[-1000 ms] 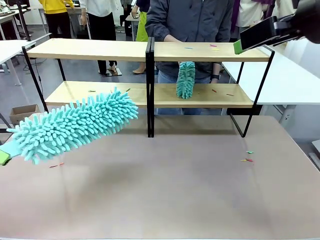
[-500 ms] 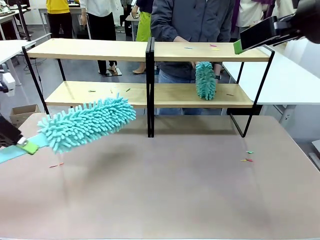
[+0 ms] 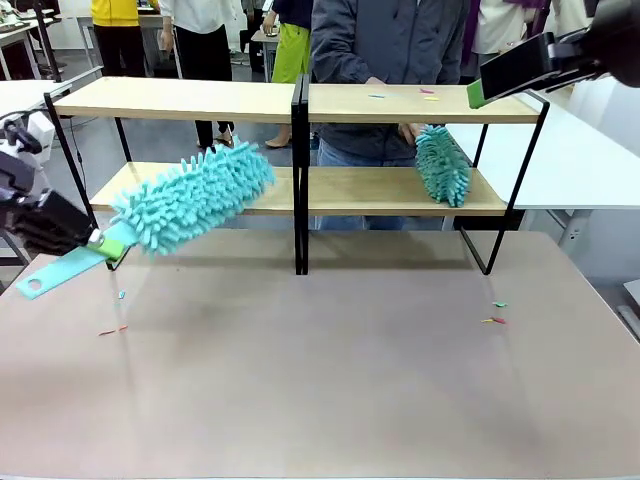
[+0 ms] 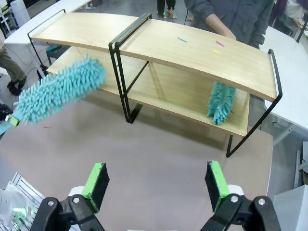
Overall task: Clean the shelves.
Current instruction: Clean another randomly selected level of the Shelf with the Duster.
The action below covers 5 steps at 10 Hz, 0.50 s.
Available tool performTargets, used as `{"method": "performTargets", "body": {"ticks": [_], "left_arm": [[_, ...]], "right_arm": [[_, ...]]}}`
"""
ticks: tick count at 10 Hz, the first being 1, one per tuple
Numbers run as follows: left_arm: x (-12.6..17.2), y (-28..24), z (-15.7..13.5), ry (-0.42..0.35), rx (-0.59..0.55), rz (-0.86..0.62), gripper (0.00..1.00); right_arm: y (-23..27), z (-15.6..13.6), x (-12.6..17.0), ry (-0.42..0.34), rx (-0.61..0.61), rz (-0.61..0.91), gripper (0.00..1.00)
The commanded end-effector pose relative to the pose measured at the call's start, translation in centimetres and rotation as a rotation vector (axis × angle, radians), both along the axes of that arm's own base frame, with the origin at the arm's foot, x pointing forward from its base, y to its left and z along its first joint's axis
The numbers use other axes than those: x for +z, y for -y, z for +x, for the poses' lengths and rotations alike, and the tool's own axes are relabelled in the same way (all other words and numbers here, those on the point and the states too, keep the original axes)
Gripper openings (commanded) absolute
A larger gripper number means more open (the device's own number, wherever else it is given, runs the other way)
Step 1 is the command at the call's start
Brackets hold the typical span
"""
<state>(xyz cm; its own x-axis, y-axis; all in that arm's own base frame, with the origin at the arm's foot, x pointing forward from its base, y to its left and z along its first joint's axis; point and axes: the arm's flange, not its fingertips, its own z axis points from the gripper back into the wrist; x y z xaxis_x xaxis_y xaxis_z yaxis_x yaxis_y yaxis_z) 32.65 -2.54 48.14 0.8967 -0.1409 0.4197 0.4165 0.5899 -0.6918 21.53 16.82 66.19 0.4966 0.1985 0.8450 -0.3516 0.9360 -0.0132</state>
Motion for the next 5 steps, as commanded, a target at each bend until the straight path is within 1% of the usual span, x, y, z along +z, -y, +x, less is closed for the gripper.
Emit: {"method": "performTargets", "body": {"ticks": [1, 2, 5], "left_arm": [[-1.0, 3.8, 1.4, 0.051, 0.077, 0.028, 0.13], [-0.9, 5.7, 2.7, 0.063, 0.096, 0.048, 0.13], [-1.4, 8.9, 6.4, 0.021, 0.121, 0.100, 0.13]], "right_arm": [[0.0, 0.0, -0.1, -0.003, 0.002, 0.001, 1.00], [0.0, 0.0, -0.1, -0.003, 0.002, 0.001, 1.00], [0.0, 0.0, -0.1, -0.003, 0.002, 0.001, 1.00]]}}
